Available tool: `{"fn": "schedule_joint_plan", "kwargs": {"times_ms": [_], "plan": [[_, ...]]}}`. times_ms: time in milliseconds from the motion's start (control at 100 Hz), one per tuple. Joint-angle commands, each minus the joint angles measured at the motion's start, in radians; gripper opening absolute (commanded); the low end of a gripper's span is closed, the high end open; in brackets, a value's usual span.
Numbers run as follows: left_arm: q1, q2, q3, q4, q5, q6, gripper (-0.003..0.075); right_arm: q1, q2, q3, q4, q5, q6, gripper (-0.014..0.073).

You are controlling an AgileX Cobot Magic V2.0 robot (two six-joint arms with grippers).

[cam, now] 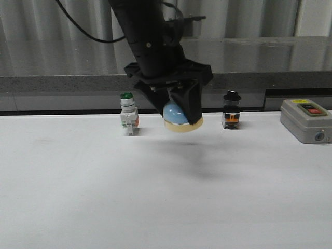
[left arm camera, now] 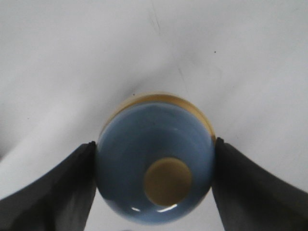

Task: Place and press bell with both arms
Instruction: 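Lower the bell onto the table and open the left gripper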

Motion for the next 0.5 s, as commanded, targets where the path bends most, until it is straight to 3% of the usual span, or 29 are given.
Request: {"fn": "schedule_joint_plan", "kwargs": {"times_ms": [0,130,370,490], "plan": [[-0.006,-0.028,-0.031,-0.014,-0.036,0.002,0.0300,-0.004,-0.017,-0.014,-0.011,-0.076,-0.003,-0.0069],[-0.006,0.001,-0.031,-0.012,-0.032,0.002,0.0323,-0.004,-0.017,-0.014,-0.011,-0.076,-0.003,-0.0069],[-0.006,0.005,-0.031,-0.010,-0.037,0.002,0.0531,-0.004,-0.017,-0.014,-0.011,-0.076,-0.003,-0.0069],[-0.006,0.005,-0.031,-0.010,-0.041,0.002,0.0561,-0.004,-0.017,-0.014,-0.011,-0.076,-0.003,-0.0069]]}}
